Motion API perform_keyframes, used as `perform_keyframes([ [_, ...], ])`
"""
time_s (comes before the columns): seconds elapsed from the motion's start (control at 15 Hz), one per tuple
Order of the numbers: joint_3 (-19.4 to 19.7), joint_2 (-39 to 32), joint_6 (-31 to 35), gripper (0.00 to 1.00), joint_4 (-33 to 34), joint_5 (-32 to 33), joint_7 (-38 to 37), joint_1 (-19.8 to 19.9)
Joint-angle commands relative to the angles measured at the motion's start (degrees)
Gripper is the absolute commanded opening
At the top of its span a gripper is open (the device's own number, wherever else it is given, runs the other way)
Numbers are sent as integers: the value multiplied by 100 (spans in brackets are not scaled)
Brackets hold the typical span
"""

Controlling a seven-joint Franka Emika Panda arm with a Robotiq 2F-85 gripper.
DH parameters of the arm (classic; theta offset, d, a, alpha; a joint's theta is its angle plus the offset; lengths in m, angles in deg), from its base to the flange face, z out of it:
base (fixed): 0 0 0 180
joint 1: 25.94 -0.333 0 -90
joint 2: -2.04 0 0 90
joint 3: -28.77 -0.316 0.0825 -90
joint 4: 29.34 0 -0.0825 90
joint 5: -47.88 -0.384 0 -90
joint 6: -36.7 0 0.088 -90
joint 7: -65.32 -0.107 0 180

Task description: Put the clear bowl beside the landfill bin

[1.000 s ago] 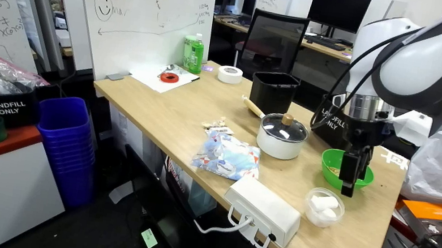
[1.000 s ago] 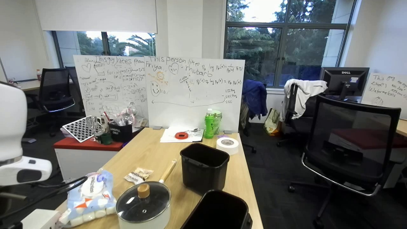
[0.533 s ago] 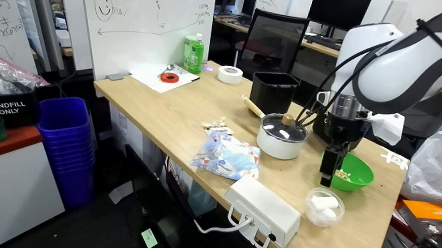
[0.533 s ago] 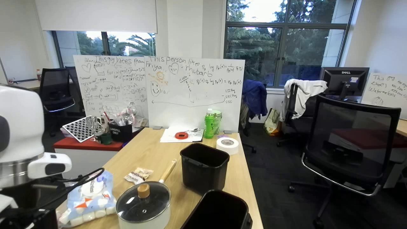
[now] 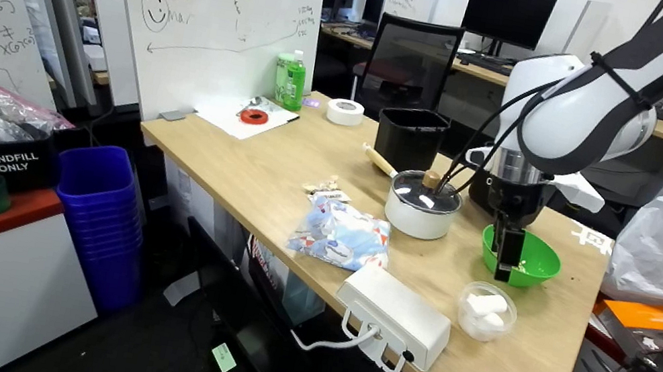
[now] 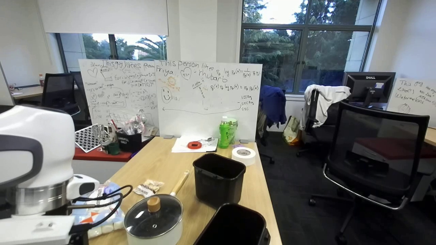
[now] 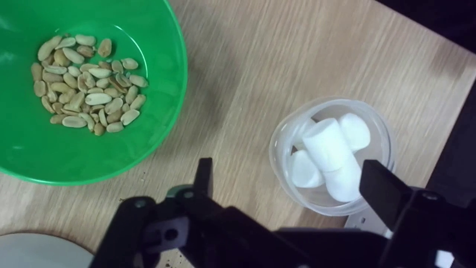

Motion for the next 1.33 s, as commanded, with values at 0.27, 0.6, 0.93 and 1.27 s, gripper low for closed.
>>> perform_keyframes([
  [0.27, -411, -372, 33, 100, 58, -182, 879, 253],
  [0.6, -560, -577, 7, 100, 231, -386, 744, 262],
  [0.93, -519, -658, -15, 100, 480, -313, 667, 221],
  [1.27, -465, -834, 32, 100, 664, -202, 578, 197],
])
